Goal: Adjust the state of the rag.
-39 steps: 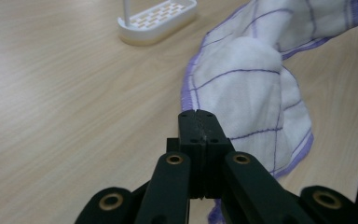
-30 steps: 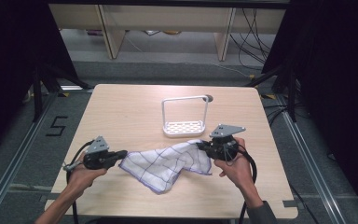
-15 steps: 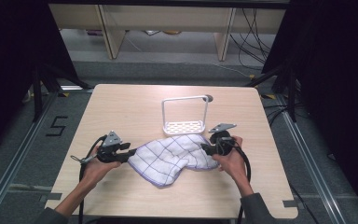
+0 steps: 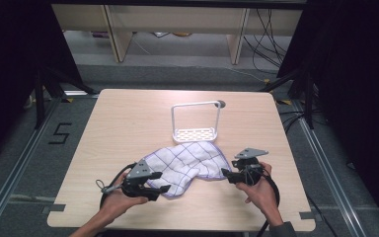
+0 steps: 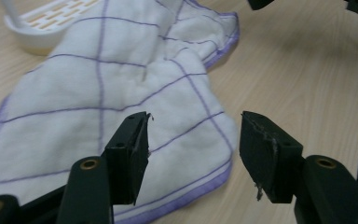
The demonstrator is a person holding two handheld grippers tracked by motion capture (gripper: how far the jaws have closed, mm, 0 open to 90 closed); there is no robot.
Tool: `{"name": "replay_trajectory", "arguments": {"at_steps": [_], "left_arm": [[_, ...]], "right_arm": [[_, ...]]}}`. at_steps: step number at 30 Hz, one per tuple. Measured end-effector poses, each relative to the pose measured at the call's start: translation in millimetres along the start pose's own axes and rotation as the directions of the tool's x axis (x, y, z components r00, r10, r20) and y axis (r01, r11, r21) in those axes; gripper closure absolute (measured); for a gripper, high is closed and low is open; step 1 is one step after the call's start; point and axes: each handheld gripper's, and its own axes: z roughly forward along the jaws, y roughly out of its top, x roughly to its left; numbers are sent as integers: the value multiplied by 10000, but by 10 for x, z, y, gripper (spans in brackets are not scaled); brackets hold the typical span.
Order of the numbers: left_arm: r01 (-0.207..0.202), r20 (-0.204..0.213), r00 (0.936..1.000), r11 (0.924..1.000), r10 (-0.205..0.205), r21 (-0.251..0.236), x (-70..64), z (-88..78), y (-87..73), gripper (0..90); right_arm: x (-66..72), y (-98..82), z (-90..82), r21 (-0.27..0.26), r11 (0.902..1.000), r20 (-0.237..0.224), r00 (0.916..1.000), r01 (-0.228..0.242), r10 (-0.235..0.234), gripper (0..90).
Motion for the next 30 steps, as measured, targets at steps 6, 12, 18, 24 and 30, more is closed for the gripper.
{"name": "replay_trajectory", "arguments": {"at_steps": [6, 12, 18, 24, 30], "left_arm": [[154, 144, 9998, 9995, -158, 271, -83, 238, 21, 430], [196, -76, 9998, 9991, -193, 379, -144, 383, 11, 464], [-298, -357, 9988, 9977, 320, 604, -96, 446, -8, 696], [-551, -367, 9977, 9974, 568, 459, 47, 291, 26, 845], [-300, 150, 9995, 9989, 295, 360, 135, 120, 30, 847]], "right_arm": [[198, -18, 131, 355, 9983, -500, 9978, 452, -434, 511], [239, -36, 281, 339, 9973, -454, 9969, 656, -640, 520], [298, -6, 448, 467, 9895, -296, 9904, 1365, -1352, 622], [230, -34, 421, 576, 9862, -202, 9879, 1549, -1540, 891], [188, 7, 119, 177, 9868, -374, 9864, 1611, -1603, 896]]}}
